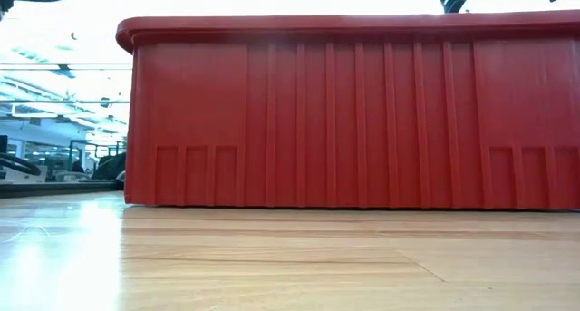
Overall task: Pick and place slides into bin
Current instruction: Stack the black slipper on top of the black slipper
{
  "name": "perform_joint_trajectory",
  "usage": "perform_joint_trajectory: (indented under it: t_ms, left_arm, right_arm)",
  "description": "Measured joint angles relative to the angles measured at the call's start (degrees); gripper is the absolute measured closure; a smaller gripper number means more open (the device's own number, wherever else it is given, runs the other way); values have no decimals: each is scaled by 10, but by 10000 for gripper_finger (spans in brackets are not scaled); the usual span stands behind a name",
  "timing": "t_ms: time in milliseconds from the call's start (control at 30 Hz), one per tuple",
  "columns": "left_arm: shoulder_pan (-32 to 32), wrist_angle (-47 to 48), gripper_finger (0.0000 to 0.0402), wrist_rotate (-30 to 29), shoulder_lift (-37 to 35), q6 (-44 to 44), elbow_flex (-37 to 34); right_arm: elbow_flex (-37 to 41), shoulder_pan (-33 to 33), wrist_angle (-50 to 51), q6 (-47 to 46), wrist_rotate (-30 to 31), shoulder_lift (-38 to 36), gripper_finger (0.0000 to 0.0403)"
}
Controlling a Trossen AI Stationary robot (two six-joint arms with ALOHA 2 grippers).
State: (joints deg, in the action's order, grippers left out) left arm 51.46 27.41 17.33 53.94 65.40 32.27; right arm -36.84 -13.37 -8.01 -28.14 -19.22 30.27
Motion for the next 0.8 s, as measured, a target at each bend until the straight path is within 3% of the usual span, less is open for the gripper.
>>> perform_joint_trajectory:
  t_ms: [133,300,567,800]
  left_arm:
    - [0,32,144,-21,1,-6,-3]
    - [1,-22,123,-10,1,19,-54]
    - [12,-230,122,5,1,108,-164]
    - [21,-247,157,31,1,134,-184]
  right_arm:
    - [0,0,-3,-14,0,12,403]
    - [0,0,-8,-20,0,24,403]
    - [0,0,-8,-28,-3,28,403]
    - [0,0,-10,-28,-3,28,403]
